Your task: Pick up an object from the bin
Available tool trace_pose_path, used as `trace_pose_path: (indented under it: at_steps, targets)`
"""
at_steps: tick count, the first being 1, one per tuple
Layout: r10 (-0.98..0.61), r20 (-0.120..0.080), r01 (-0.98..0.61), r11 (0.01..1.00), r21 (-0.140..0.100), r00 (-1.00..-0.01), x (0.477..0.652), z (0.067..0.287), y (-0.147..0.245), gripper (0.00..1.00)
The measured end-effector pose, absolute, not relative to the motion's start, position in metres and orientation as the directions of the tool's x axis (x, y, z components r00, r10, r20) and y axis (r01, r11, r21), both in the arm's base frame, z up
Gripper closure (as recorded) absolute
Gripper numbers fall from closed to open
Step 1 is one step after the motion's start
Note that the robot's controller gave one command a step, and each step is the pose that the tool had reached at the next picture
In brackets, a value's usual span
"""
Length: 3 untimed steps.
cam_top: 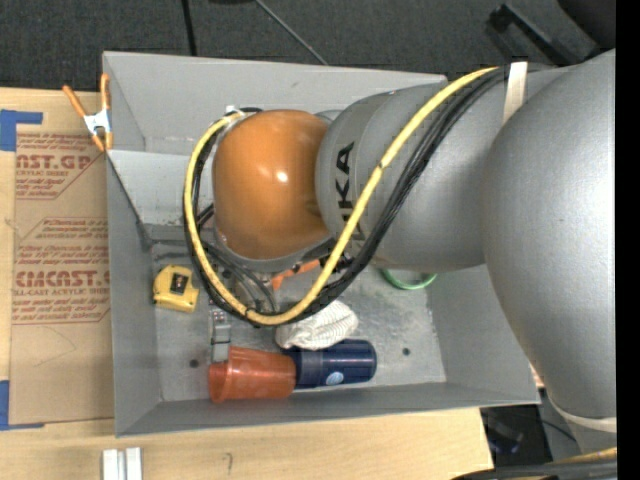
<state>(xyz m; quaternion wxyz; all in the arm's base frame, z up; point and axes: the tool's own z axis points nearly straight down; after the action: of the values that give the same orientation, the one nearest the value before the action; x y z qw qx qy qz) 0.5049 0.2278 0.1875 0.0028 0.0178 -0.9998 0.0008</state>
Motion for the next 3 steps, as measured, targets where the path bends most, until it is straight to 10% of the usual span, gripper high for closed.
trace_pose_path:
  at_steps: [3]
  targets:
    - [-0.154,-0.002,-0.154,0.988,-0.003,-0.988,0.502,0.098,0.129,0.0]
